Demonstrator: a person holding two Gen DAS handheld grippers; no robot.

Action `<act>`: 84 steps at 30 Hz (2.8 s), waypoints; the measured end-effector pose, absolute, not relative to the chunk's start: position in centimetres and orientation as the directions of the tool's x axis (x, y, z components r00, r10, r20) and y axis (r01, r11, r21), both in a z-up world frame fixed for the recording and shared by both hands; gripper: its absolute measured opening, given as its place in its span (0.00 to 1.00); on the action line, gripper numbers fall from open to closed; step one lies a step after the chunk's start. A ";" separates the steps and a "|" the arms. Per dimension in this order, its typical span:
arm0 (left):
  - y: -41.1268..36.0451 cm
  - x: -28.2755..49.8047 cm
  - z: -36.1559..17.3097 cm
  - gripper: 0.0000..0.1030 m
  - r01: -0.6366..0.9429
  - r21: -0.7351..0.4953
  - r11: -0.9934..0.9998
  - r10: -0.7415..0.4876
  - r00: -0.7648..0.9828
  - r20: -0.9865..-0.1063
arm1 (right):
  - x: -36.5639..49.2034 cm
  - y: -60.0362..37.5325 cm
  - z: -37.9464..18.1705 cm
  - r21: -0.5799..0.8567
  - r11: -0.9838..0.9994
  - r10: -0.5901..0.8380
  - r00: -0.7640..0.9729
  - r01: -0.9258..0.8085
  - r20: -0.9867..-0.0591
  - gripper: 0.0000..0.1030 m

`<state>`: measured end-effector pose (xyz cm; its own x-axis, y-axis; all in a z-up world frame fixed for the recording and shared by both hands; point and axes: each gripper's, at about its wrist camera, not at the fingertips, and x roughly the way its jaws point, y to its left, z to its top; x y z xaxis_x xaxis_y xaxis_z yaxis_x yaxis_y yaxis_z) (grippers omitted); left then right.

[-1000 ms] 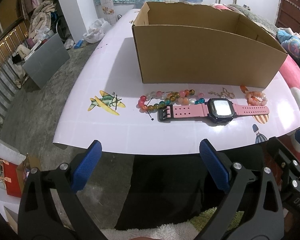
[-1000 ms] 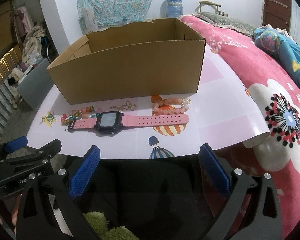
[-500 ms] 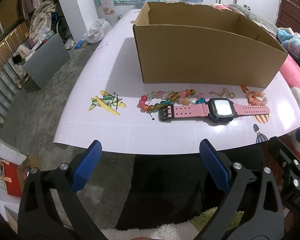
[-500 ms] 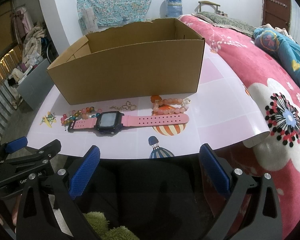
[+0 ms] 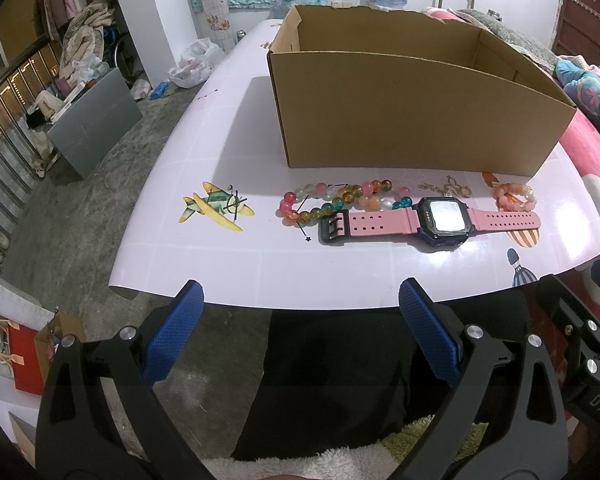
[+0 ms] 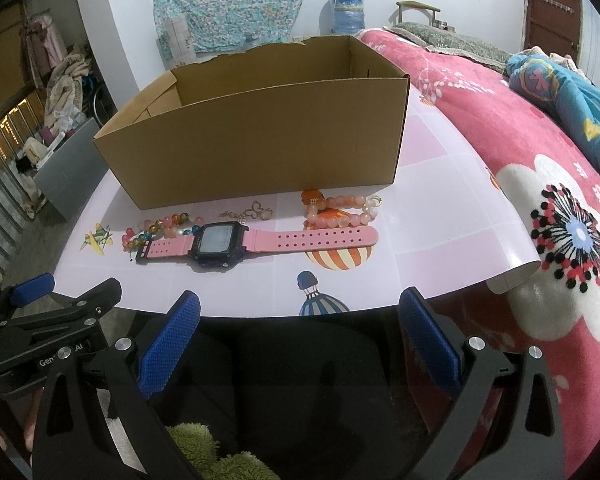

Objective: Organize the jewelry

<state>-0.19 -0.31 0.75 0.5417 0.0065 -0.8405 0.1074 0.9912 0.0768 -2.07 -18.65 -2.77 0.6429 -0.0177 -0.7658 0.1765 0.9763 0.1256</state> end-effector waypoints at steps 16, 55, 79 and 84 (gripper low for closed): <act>-0.2 -0.2 0.8 0.92 0.110 0.081 0.991 0.008 0.544 -0.839 | -2.2 -18.7 -2.7 0.125 0.975 -0.023 0.645 0.184 -0.764 0.94; 3.3 1.5 -0.4 0.92 0.418 -0.123 0.900 -0.363 0.565 -0.741 | 0.3 -16.6 -1.1 -0.028 0.989 0.086 0.723 -0.145 -0.685 0.94; 0.9 1.1 -0.8 0.61 0.546 0.052 0.836 -0.349 0.602 -0.718 | 6.7 -11.8 -6.2 -0.100 0.830 0.228 0.497 -0.549 -0.837 0.57; 0.6 1.3 -0.7 0.61 0.546 0.052 0.836 -0.350 0.604 -0.716 | 6.6 -11.8 -6.2 -0.146 0.819 0.196 0.510 -0.555 -0.837 0.48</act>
<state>1.28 0.65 -0.68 0.6043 -0.3503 -0.7157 0.5463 0.8360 0.0521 6.57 -11.80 -6.18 0.5101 0.1965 -0.8374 -0.5555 0.8186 -0.1463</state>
